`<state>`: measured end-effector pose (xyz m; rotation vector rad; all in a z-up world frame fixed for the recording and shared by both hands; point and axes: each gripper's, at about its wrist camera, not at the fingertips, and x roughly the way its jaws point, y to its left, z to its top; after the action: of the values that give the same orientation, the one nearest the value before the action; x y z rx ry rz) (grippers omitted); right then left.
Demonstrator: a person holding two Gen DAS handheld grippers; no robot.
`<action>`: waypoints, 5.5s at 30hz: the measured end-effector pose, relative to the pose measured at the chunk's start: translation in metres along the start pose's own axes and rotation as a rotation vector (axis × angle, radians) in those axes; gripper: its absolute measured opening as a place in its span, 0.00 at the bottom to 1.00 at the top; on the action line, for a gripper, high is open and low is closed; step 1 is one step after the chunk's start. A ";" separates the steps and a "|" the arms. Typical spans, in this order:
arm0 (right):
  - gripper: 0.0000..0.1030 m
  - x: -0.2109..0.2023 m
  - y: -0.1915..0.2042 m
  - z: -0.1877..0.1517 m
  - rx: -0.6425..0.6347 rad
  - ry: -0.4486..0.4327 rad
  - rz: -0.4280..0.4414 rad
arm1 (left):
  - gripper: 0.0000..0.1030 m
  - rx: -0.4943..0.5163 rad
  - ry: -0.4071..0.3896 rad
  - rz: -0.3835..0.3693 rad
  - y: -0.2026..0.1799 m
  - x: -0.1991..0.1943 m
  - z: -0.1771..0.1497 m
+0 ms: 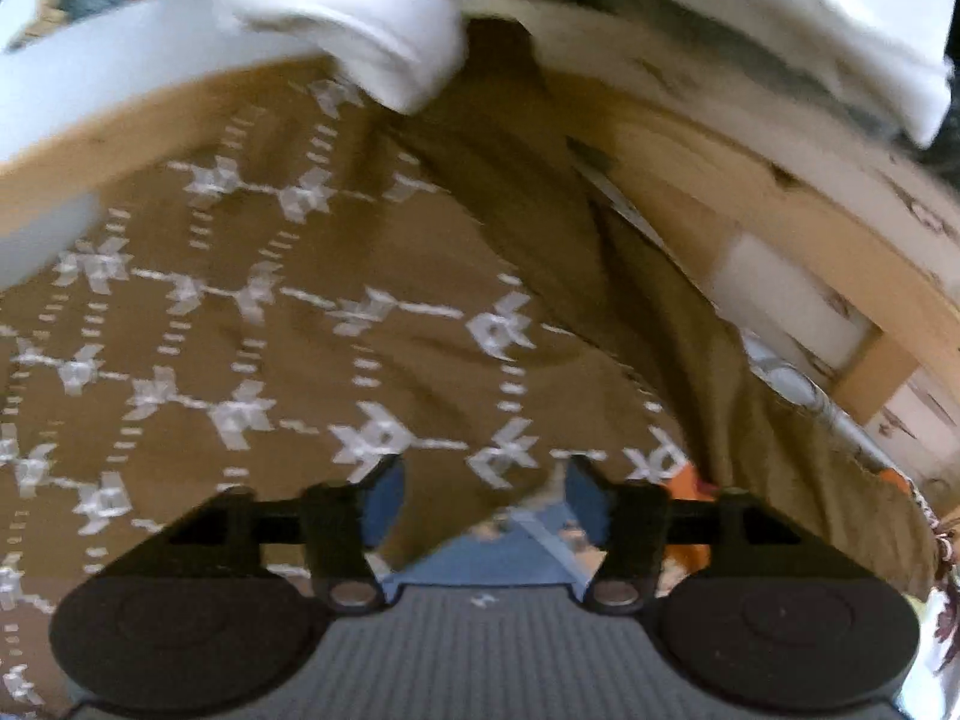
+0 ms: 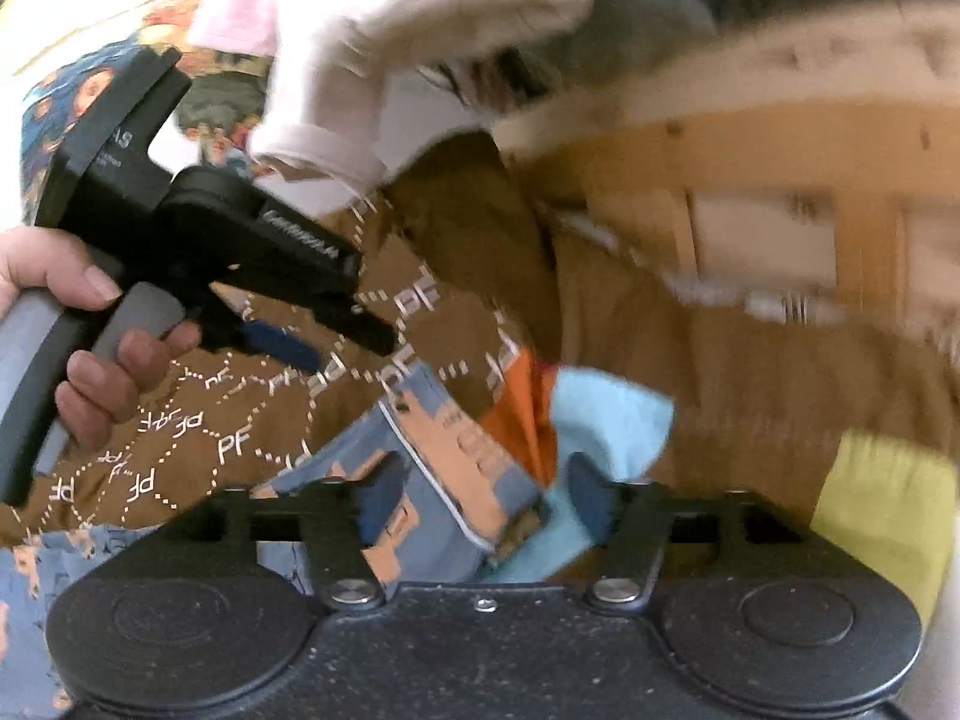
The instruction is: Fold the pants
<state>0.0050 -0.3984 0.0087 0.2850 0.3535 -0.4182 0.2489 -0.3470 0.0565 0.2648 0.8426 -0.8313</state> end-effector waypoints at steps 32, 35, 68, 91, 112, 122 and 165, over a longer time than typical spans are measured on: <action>0.99 0.037 0.106 -0.026 -0.449 0.187 0.350 | 0.72 -0.296 0.138 0.330 0.274 -0.119 -0.145; 0.99 0.042 0.129 -0.026 -0.457 0.214 0.396 | 0.54 -0.318 0.246 0.280 0.294 -0.104 -0.140; 0.99 0.006 0.190 -0.076 -0.604 0.227 0.494 | 0.60 0.092 0.205 0.455 0.230 -0.096 -0.132; 0.99 0.003 0.072 -0.005 -0.399 0.149 0.107 | 0.90 0.036 0.212 0.409 0.149 -0.121 -0.146; 0.99 0.035 0.003 -0.001 -0.138 0.210 0.172 | 0.91 0.372 0.248 0.255 -0.040 0.060 0.003; 0.92 0.030 0.000 0.002 -0.104 0.233 0.178 | 0.96 0.298 0.258 0.282 -0.023 0.069 -0.008; 0.11 0.003 0.016 0.006 -0.157 0.086 0.181 | 0.85 -0.171 0.322 0.042 0.007 0.023 0.035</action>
<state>0.0160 -0.3871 0.0160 0.1802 0.4387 -0.1995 0.2818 -0.3728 0.0615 0.2676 1.1990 -0.6817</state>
